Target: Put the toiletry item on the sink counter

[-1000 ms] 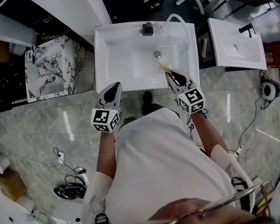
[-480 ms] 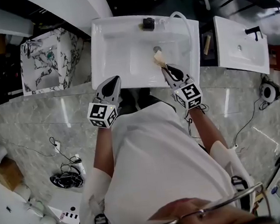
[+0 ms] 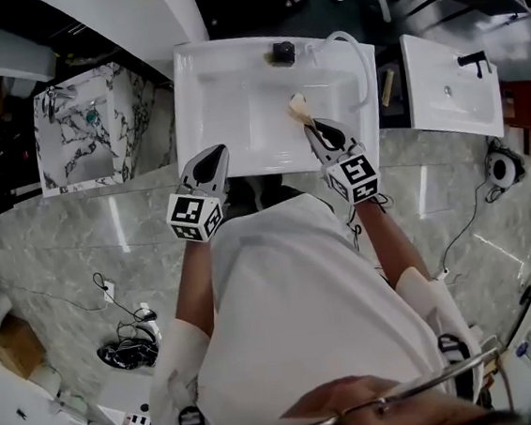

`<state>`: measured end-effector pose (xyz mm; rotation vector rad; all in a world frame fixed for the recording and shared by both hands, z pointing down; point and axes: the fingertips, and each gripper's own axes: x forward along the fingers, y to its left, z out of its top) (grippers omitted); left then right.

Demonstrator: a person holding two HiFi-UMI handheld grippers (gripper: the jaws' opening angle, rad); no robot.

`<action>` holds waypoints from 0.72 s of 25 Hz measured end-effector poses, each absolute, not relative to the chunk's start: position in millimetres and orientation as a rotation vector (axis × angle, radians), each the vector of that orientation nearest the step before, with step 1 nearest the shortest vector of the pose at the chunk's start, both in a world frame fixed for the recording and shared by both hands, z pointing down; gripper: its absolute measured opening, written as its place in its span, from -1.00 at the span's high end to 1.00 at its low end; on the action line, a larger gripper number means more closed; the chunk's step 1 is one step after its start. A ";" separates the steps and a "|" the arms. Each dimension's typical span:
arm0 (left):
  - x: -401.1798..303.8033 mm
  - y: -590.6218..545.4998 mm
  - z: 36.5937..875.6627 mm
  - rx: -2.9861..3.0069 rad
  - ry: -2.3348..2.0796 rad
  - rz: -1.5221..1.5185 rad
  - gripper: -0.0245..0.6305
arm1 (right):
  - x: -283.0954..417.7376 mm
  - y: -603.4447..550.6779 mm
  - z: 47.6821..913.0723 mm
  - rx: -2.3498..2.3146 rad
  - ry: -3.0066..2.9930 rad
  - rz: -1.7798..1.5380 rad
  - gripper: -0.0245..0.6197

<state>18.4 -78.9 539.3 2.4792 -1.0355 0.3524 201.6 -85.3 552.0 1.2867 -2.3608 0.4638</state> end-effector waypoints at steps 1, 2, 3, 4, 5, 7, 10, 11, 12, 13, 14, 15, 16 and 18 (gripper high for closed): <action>16.0 -81.8 540.8 2.476 -1.029 0.351 0.91 | 198.2 -89.1 552.0 1.287 -2.353 0.458 0.77; 13.4 -84.5 542.4 2.472 -1.022 0.349 0.91 | 194.3 -93.0 552.2 1.285 -2.346 0.451 0.77; 10.8 -86.7 544.3 2.468 -1.015 0.346 0.91 | 189.9 -96.9 552.6 1.279 -2.340 0.442 0.77; 8.4 -88.7 546.6 2.464 -1.007 0.343 0.91 | 185.3 -101.0 553.4 1.272 -2.334 0.433 0.77; 6.3 -90.6 549.3 2.460 -0.997 0.341 0.91 | 180.7 -105.3 554.4 1.263 -2.328 0.421 0.77; 3.1 -94.7 555.3 2.454 -0.978 0.339 0.91 | 172.0 -114.6 556.2 1.244 -2.312 0.388 0.77; -1.1 -101.6 562.2 2.449 -0.953 0.336 0.91 | 160.3 -128.5 558.2 1.209 -2.286 0.330 0.77; -3.4 -103.9 563.8 2.448 -0.949 0.334 0.91 | 156.6 -132.5 559.5 1.197 -2.277 0.315 0.77; -6.4 -106.6 565.0 2.446 -0.947 0.331 0.91 | 152.7 -136.7 561.0 1.186 -2.268 0.303 0.77; -9.9 -109.5 566.3 2.443 -0.947 0.328 0.91 | 148.4 -141.1 562.5 1.173 -2.259 0.293 0.77; -13.7 -112.7 567.6 2.440 -0.947 0.324 0.91 | 143.6 -146.0 563.9 1.161 -2.253 0.285 0.77; -17.5 -115.8 569.2 2.435 -0.948 0.321 0.91 | 138.7 -151.0 565.2 1.149 -2.248 0.276 0.77; -20.9 -118.6 571.1 2.431 -0.948 0.320 0.91 | 133.8 -156.0 566.5 1.136 -2.245 0.265 0.77; -25.8 -123.3 575.5 2.422 -0.944 0.323 0.91 | 125.0 -165.5 569.8 1.105 -2.236 0.235 0.77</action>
